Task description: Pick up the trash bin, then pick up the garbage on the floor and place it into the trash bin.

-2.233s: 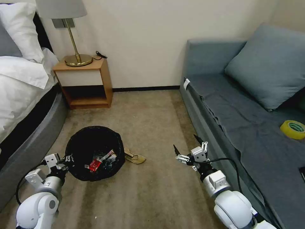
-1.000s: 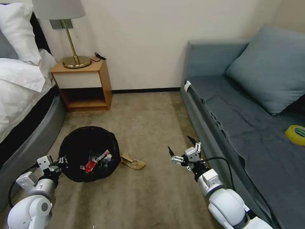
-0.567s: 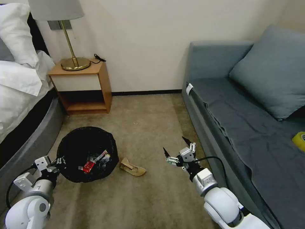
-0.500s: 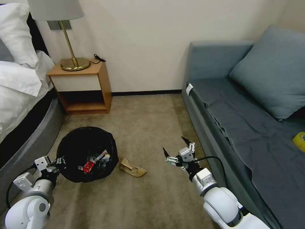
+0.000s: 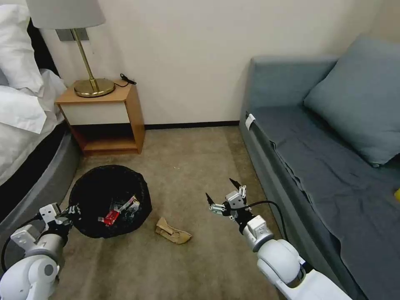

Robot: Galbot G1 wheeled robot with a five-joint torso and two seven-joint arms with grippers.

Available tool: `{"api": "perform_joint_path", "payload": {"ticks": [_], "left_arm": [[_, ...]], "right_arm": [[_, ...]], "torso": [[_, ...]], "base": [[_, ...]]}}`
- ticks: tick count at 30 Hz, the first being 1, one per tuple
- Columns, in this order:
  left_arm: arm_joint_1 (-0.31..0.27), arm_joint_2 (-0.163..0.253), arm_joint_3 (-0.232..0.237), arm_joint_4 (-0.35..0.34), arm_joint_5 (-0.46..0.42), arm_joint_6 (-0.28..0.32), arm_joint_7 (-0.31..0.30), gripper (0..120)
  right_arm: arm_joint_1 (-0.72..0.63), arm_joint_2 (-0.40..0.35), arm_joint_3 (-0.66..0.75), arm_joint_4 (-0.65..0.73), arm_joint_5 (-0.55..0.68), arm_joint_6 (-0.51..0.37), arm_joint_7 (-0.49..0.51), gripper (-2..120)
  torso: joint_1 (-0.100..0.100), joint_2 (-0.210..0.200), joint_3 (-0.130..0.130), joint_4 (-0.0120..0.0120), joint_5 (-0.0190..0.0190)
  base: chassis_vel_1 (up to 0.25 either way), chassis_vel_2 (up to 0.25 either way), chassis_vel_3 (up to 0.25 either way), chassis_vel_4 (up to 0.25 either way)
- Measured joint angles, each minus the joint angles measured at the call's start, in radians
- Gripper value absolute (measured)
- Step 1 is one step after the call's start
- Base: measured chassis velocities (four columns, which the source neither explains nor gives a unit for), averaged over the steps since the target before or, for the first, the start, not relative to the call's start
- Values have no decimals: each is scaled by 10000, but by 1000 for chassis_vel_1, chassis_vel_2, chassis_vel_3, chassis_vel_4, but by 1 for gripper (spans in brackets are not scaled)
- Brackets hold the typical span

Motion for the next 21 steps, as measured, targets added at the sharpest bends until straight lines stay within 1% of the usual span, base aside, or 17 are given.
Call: {"api": "perform_joint_path", "payload": {"ticks": [4, 7, 8, 10, 12, 13, 16, 17, 18, 19, 20, 21], "left_arm": [[6, 147, -59, 40, -84, -12, 36, 4], [87, 256, -94, 43, -131, -59, 97, 4], [87, 256, -94, 43, -131, -59, 97, 4], [136, 287, -111, 43, -152, -93, 121, 4], [209, 302, -120, 15, -188, -119, 146, 4], [209, 302, -120, 15, -188, -119, 146, 4], [255, 302, -120, -37, -210, -139, 159, 4], [279, 284, -120, -78, -216, -147, 166, 4], [295, 270, -118, -110, -225, -147, 171, 4], [295, 270, -118, -110, -225, -147, 171, 4], [308, 254, -117, -131, -228, -148, 176, 4], [322, 240, -115, -157, -235, -151, 182, 4]], "right_arm": [[477, -23, -535, -249, 436, -72, 97, 100], [1280, -41, -1455, -648, 1139, -302, 215, 100], [1280, -41, -1455, -648, 1139, -302, 215, 100], [1833, 27, -2217, -905, 1946, -550, 454, 100], [2607, 302, -3216, -1285, 3040, -1055, 837, 100], [2607, 302, -3216, -1285, 3040, -1055, 837, 100], [3380, 790, -4037, -1754, 3859, -1530, 1119, 100], [3915, 1258, -4506, -2146, 4359, -1843, 1366, 100], [4280, 1572, -4799, -2394, 4763, -2080, 1499, 100], [4280, 1572, -4799, -2394, 4763, -2080, 1499, 100], [4571, 1812, -5016, -2573, 5195, -2341, 1650, 100], [4932, 2075, -5272, -2843, 5933, -2819, 1868, 100]], "torso": [[0, 0, 0, -2, 0], [0, 0, -1, -1, -1], [0, 0, -1, -1, -1], [0, 0, 0, 0, 0], [0, 0, 0, 0, -1], [0, 0, 0, 0, -1], [0, 0, 0, -1, -1], [0, -1, 0, -1, 0], [0, 0, 0, 2, 0], [0, 0, 0, 2, 0], [0, 0, 0, 3, 0], [0, 0, 0, 5, -2]], "base": [[0, 0, 0, 0], [0, 0, 0, 0], [0, 0, 0, 0], [0, 0, 0, 0], [0, 0, 0, 0], [0, 0, 0, 0], [0, 0, 0, 0], [0, 0, 0, 0], [0, 0, 0, 0], [0, 0, 0, 0], [0, 0, 0, 0], [0, 0, 0, 0]]}}
